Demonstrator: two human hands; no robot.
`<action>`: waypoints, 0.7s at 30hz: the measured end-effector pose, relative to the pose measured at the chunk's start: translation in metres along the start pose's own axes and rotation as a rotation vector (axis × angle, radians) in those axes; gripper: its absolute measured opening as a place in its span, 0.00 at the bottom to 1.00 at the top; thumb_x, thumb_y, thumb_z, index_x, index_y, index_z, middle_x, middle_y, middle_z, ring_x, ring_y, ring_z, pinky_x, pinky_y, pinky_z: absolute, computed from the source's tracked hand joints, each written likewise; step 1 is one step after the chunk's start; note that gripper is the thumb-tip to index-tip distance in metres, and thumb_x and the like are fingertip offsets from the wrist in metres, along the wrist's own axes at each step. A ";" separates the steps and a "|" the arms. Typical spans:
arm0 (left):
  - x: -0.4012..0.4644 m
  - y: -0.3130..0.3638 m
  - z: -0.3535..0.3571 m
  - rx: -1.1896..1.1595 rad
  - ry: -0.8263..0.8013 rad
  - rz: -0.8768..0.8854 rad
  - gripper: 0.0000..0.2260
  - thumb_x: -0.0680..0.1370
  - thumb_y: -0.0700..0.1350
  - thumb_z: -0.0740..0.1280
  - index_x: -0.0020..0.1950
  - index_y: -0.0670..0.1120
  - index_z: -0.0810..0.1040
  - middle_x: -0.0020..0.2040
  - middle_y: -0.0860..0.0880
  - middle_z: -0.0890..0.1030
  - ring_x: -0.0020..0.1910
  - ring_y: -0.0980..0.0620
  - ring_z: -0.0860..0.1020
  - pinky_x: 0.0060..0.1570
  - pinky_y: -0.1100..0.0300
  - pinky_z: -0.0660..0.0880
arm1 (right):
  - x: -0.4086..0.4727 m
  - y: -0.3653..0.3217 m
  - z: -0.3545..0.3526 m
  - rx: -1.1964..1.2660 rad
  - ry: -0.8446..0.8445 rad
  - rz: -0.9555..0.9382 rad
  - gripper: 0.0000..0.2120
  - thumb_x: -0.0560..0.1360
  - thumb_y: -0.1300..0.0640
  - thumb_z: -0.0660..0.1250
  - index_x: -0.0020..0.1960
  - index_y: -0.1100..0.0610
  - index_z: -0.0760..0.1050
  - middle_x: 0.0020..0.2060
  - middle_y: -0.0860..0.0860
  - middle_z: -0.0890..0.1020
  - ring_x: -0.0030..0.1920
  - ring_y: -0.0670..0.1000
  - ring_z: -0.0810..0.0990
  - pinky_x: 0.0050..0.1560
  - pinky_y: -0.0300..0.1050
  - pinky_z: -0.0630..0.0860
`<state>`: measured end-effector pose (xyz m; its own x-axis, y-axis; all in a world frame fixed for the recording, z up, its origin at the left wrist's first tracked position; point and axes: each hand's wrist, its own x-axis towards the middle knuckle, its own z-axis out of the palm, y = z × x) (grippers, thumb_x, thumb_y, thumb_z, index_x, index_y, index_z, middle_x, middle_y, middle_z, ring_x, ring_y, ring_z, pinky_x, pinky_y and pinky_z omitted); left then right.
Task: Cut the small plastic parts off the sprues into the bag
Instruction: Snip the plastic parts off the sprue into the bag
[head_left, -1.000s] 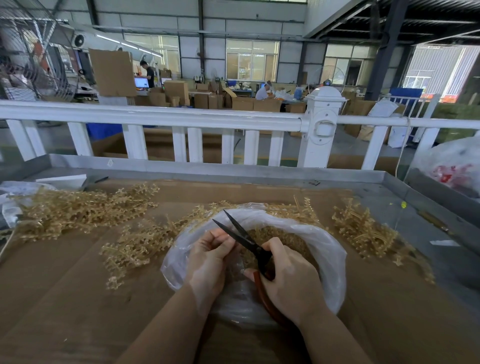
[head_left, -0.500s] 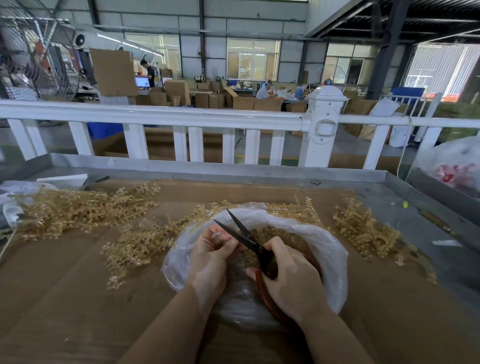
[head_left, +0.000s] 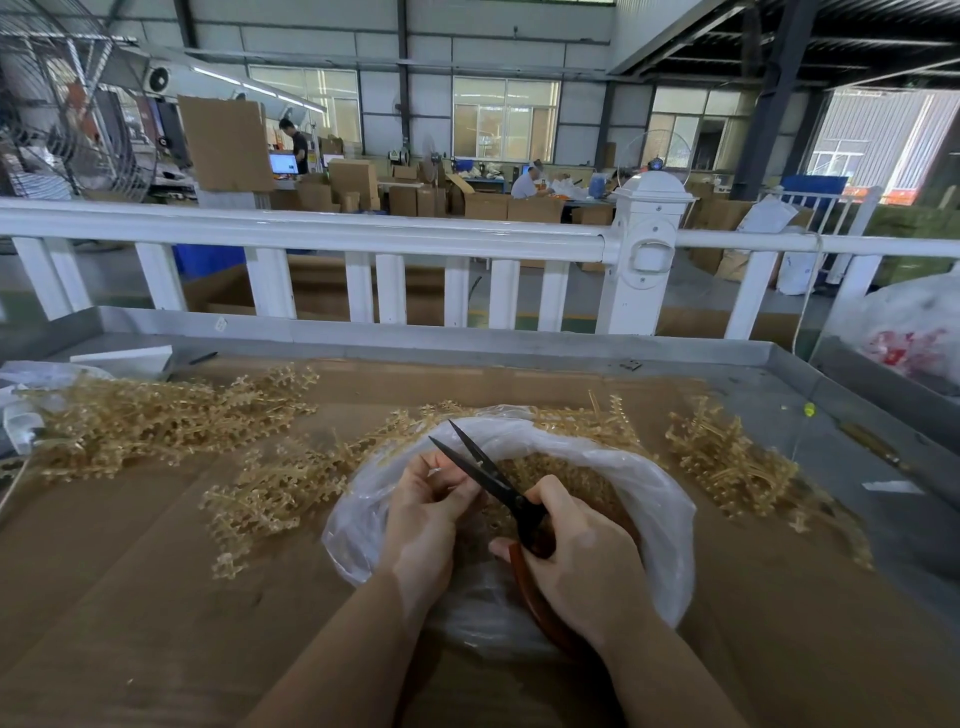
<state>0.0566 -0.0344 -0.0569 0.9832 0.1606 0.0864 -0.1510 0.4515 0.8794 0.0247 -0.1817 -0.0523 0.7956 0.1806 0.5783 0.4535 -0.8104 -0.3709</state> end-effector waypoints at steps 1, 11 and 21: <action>0.000 0.000 0.000 -0.010 0.004 -0.007 0.12 0.75 0.27 0.63 0.48 0.43 0.75 0.38 0.49 0.83 0.42 0.53 0.82 0.45 0.60 0.78 | 0.000 0.000 0.000 -0.007 -0.004 -0.004 0.19 0.68 0.36 0.67 0.47 0.50 0.71 0.35 0.41 0.77 0.35 0.40 0.75 0.35 0.26 0.64; 0.001 0.002 0.001 -0.057 0.045 -0.047 0.11 0.75 0.28 0.64 0.49 0.42 0.77 0.42 0.44 0.80 0.40 0.53 0.82 0.41 0.63 0.80 | -0.001 0.000 0.001 -0.059 0.035 0.006 0.20 0.69 0.40 0.71 0.51 0.53 0.74 0.38 0.45 0.81 0.38 0.43 0.80 0.35 0.33 0.75; 0.009 0.076 0.019 0.134 0.138 0.265 0.08 0.76 0.33 0.65 0.48 0.45 0.79 0.41 0.49 0.81 0.41 0.56 0.82 0.44 0.66 0.78 | 0.000 0.004 0.002 -0.025 0.273 0.113 0.14 0.69 0.49 0.74 0.46 0.56 0.74 0.33 0.46 0.78 0.33 0.46 0.76 0.30 0.35 0.69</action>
<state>0.0562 -0.0151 0.0199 0.8869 0.3788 0.2644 -0.3761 0.2598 0.8894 0.0268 -0.1839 -0.0551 0.7016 -0.0649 0.7096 0.3560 -0.8307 -0.4280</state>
